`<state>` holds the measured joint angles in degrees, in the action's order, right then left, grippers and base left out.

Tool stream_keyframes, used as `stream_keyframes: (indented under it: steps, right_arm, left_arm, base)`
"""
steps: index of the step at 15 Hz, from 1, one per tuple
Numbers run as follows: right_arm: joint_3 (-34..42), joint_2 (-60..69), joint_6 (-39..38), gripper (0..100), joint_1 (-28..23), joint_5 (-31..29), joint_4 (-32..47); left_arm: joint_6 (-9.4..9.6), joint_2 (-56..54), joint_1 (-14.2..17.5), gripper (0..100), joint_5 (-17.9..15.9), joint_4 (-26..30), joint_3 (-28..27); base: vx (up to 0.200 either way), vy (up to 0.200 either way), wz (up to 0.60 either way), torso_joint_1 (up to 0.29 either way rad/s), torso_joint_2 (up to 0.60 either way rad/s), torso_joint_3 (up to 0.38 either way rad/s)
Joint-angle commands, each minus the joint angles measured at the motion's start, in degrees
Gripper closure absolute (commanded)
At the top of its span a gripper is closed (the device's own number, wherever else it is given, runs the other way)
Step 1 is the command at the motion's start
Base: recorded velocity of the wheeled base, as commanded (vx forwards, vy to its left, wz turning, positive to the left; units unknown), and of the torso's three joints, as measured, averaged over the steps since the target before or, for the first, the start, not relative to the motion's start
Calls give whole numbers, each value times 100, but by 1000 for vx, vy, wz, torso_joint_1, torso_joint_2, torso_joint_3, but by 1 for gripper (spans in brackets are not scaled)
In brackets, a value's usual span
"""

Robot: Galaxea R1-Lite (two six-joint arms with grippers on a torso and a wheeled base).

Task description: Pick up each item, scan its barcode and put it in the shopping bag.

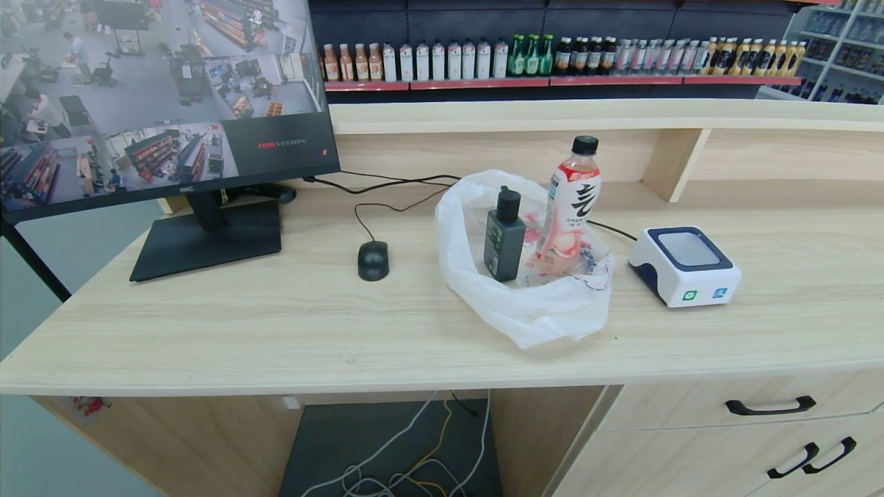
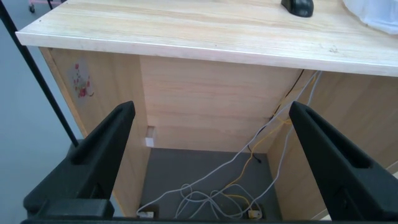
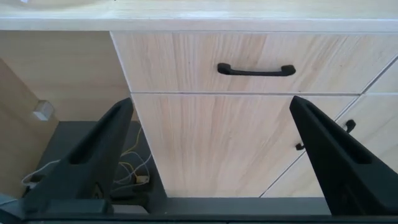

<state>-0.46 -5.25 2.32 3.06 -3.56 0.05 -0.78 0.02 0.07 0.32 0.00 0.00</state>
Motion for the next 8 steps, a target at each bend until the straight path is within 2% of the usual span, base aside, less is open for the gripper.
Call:
stream_keyframes:
  steps: [1,4,7,8]
  right_arm:
    - [29,60,-12,0,-25,13,13]
    - [29,33,-29,0,37,31,4]
    - [29,33,-65,0,37,31,13]
    - [29,33,-56,0,37,31,13]
  left_arm:
    - [-1,-2,1,0,3,0,0]
    - [-10,-2,1,0,3,0,0]
    - [-1,-2,1,0,3,0,0]
    - [8,-2,1,0,3,0,0]
  base:
    - [0,0,0,0,0,0]
    - [0,0,0,0,0,0]
    - [-200,0,0,10,-2,1]
    - [0,0,0,0,0,0]
